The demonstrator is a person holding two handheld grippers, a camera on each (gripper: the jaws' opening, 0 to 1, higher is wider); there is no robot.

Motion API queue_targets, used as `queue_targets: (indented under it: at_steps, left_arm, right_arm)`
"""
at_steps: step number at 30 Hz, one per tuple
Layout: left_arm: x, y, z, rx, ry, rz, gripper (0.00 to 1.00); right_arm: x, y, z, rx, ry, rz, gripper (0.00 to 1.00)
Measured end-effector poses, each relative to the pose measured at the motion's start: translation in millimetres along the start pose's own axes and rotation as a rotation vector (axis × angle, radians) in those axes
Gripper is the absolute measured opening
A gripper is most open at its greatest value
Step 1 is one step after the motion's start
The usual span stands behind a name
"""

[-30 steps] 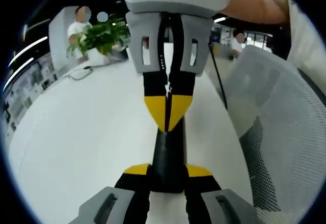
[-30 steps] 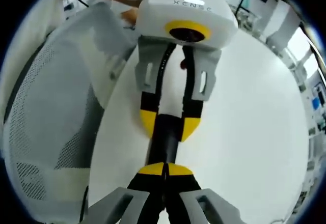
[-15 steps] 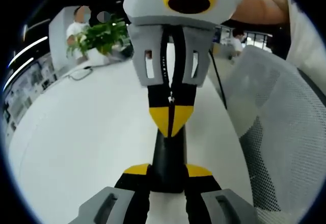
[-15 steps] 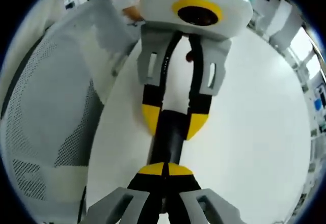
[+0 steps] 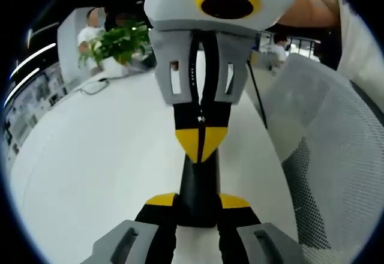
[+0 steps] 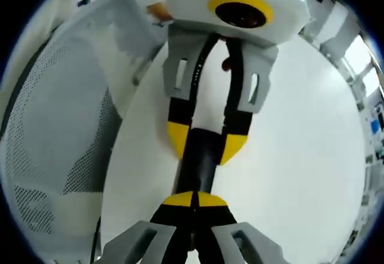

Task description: Press the specified remote control buttons in sequence, fully releasing each button before pressing the next.

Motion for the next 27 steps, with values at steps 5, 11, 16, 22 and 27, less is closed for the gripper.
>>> queue_targets:
  at_steps: [5, 11, 16, 22, 27]
  left_arm:
    - [0.1, -0.4, 0.3, 0.002, -0.004, -0.001, 0.24]
    - [-0.3, -0.2, -0.4, 0.001, -0.004, -0.003, 0.24]
    - [-1.2, 0.3, -1.6, 0.003, -0.007, -0.003, 0.24]
    - [-1.2, 0.5, -1.7, 0.003, -0.008, -0.002, 0.24]
    - [-1.4, 0.6, -2.0, 0.001, -0.006, -0.003, 0.24]
  right_arm:
    - [0.4, 0.3, -0.7, 0.002, 0.006, -0.003, 0.00]
    - [1.8, 3.0, -0.4, -0.021, 0.026, 0.047, 0.00]
    - [2.8, 3.3, -0.1, -0.040, 0.033, 0.068, 0.00]
    - [10.0, 4.0, 0.9, -0.047, 0.039, 0.070, 0.00]
    - [21.6, -2.6, 5.8, -0.032, 0.059, 0.080, 0.00]
Point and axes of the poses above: the point that each gripper's makers call its tool centre point, and the gripper's own axes: x roughly backward along the fingers, z roughly to its right, y roughly out of its underside, the point moved 2 cm from there along x, roughly backward along the fingers, and after that the axes turned 4 degrees about z, right-handed, at the moved point
